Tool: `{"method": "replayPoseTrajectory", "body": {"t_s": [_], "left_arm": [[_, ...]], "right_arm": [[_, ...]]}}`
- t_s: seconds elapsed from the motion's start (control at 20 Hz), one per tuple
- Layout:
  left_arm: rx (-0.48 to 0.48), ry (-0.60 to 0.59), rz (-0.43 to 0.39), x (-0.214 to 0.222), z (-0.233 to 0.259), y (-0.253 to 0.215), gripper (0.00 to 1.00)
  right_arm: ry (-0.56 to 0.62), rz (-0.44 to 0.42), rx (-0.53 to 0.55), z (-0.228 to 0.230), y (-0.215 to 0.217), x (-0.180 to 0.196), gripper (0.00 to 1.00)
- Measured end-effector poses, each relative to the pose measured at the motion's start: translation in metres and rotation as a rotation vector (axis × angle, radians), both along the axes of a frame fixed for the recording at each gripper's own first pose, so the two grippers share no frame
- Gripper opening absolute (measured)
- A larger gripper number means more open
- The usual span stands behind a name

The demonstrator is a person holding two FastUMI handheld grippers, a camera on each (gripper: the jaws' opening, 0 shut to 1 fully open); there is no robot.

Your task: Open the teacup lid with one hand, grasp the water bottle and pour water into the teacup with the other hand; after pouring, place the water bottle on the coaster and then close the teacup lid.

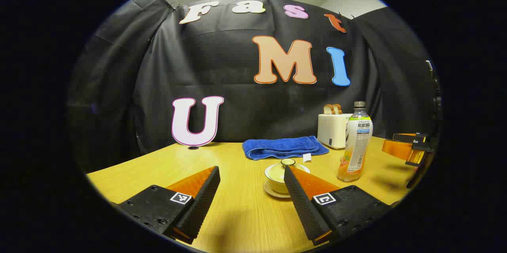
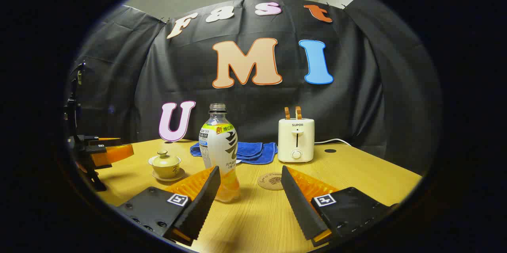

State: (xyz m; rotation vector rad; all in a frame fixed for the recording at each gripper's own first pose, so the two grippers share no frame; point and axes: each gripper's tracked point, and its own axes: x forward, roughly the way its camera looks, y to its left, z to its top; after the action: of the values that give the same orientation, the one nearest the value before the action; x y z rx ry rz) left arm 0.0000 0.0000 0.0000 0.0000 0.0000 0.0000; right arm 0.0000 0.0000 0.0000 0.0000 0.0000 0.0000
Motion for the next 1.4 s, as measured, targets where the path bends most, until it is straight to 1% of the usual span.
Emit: {"method": "replayPoseTrajectory", "body": {"t_s": [0.2, 0.25, 0.35, 0.45, 0.6, 0.65, 0.95, 1.05, 1.15, 1.25, 1.3, 1.35, 1.4], "left_arm": [[0.0, 0.0, -0.007, 0.0, -0.001, -0.001, 0.95], [0.0, -0.001, -0.011, 0.0, 0.0, -0.001, 0.95], [0.0, -0.001, -0.015, 0.0, 0.0, -0.002, 0.95], [0.0, -0.002, -0.015, 0.001, 0.0, -0.002, 0.95], [-0.001, -0.002, -0.016, 0.0, -0.001, -0.002, 0.95], [0.0, -0.002, -0.016, 0.001, -0.001, -0.002, 0.95], [-0.001, -0.002, -0.021, 0.001, -0.001, -0.002, 0.95], [-0.002, -0.004, -0.051, 0.002, -0.001, -0.009, 0.95], [-0.002, -0.006, -0.088, 0.005, -0.001, -0.017, 0.95], [-0.003, -0.005, -0.107, 0.011, -0.001, -0.022, 0.94], [-0.003, -0.002, -0.114, 0.015, -0.002, -0.024, 0.95], [-0.003, -0.003, -0.13, 0.017, -0.002, -0.028, 0.95], [-0.003, -0.004, -0.147, 0.02, -0.002, -0.032, 0.95]], "right_arm": [[0.0, 0.001, 0.0, 0.0, 0.0, 0.0, 0.98], [0.001, 0.001, 0.001, 0.0, 0.0, 0.0, 1.0], [0.001, 0.001, 0.001, 0.0, 0.0, 0.0, 0.98], [0.001, 0.002, 0.001, 0.0, -0.001, 0.001, 1.0], [0.001, 0.002, 0.001, 0.0, -0.001, 0.001, 0.98], [0.001, 0.002, 0.001, 0.0, -0.001, 0.001, 0.94], [0.0, 0.002, 0.0, 0.0, -0.001, 0.001, 0.94], [0.0, 0.003, 0.0, 0.0, -0.001, 0.001, 0.94], [0.0, 0.003, 0.0, 0.0, -0.001, 0.001, 0.97], [0.0, 0.003, 0.0, 0.0, -0.001, 0.001, 0.98], [0.0, 0.003, 0.0, 0.0, -0.001, 0.001, 0.94], [0.0, 0.003, 0.0, 0.0, -0.001, 0.002, 0.98], [0.0, 0.003, 0.0, 0.0, -0.001, 0.002, 0.94]]}}
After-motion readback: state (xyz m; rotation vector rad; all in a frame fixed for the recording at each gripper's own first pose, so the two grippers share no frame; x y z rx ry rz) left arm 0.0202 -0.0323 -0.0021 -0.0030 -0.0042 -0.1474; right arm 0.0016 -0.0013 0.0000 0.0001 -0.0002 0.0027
